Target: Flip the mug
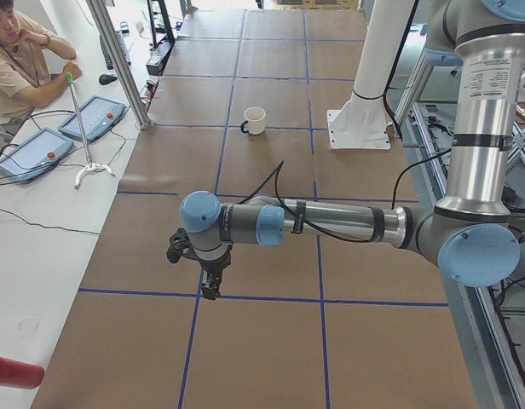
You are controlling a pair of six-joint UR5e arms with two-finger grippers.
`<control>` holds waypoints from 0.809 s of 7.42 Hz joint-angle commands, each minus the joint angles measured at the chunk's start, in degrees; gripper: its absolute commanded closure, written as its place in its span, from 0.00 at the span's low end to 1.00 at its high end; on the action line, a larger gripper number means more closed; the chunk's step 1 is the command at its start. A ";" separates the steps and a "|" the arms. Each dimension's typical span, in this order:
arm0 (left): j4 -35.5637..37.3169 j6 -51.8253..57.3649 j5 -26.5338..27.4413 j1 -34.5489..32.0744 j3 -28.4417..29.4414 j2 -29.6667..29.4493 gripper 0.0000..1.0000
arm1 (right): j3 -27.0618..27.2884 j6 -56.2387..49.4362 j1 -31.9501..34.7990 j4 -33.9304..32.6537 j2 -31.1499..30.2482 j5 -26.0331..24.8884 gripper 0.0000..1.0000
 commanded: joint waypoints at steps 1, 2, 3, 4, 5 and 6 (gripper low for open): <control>-0.06 -1.53 -0.02 0.05 0.10 -0.24 0.00 | 0.00 0.00 0.00 0.00 0.00 0.00 0.00; -0.06 -1.53 -0.02 0.05 0.01 -0.16 0.00 | 0.00 0.00 0.00 0.00 0.00 0.00 0.00; -0.06 -1.53 -0.02 0.05 0.01 -0.15 0.00 | 0.00 0.00 0.00 0.00 0.00 0.00 0.00; -0.06 -1.53 -0.02 0.05 -0.08 0.02 0.00 | 0.00 0.00 0.00 0.00 0.00 0.00 0.00; -0.06 -1.53 -0.02 0.05 -0.34 0.02 0.00 | 0.00 0.00 0.00 0.00 0.00 0.00 0.00; -0.06 -1.53 -0.02 0.05 -0.69 0.28 0.00 | 0.00 0.00 0.00 0.00 0.00 0.00 0.00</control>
